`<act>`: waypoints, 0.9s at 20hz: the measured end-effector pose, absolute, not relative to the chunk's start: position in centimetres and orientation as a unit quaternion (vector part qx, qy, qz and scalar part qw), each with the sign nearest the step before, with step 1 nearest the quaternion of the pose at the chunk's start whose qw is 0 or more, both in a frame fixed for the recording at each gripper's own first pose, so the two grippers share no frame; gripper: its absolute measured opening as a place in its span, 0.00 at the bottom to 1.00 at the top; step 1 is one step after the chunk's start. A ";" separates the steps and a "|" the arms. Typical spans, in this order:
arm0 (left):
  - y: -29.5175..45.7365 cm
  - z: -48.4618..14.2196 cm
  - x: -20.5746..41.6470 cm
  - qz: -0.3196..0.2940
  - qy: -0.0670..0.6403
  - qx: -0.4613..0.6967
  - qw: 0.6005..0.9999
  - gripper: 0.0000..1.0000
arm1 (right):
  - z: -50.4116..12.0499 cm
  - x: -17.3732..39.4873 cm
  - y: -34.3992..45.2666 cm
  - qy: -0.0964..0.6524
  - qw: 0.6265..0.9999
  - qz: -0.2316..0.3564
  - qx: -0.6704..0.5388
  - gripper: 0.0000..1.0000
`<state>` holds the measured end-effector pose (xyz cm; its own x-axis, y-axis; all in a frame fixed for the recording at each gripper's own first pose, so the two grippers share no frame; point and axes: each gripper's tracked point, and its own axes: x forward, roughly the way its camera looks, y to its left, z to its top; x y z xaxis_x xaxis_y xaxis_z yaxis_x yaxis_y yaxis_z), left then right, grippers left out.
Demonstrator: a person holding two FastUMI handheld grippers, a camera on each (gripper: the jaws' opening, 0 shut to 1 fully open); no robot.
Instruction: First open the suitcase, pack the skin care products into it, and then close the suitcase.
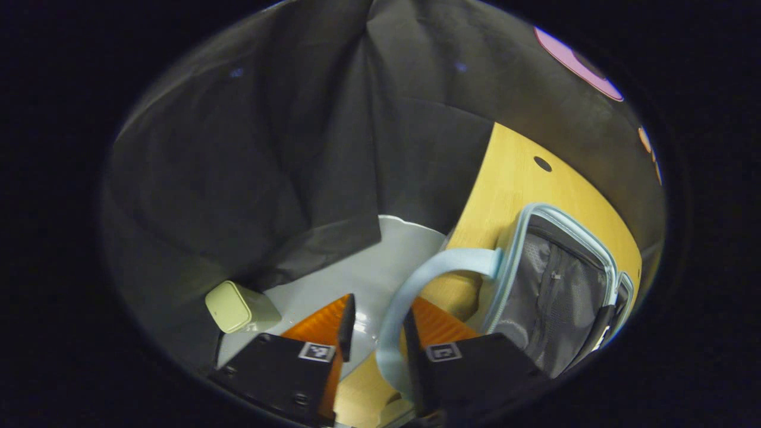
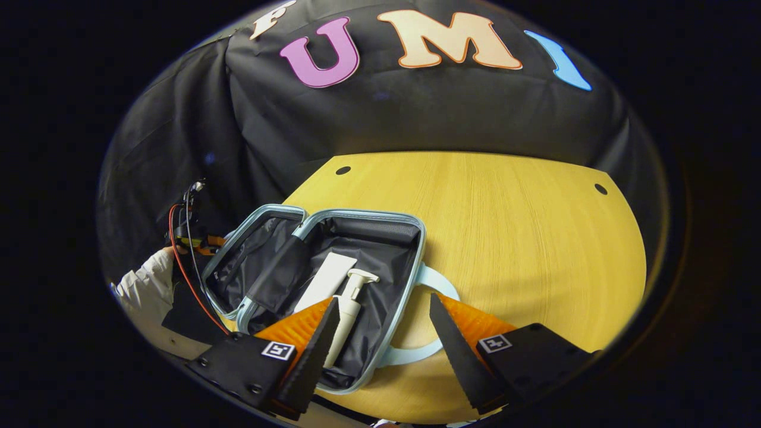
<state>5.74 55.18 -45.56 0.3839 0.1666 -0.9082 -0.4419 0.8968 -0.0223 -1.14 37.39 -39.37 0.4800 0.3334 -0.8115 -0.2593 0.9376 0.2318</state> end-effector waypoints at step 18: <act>45.5 -23.5 8.3 0.129 0.381 0.010 0.916 0.00 | -35.5 -1.7 34.6 0.417 0.881 0.216 0.061 0.97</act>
<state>8.34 45.51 -23.48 0.6767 0.2437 -0.6947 -0.2292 0.9665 0.1158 -1.72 34.57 -35.50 0.5587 0.4319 -0.7080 -0.3305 0.8989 0.2876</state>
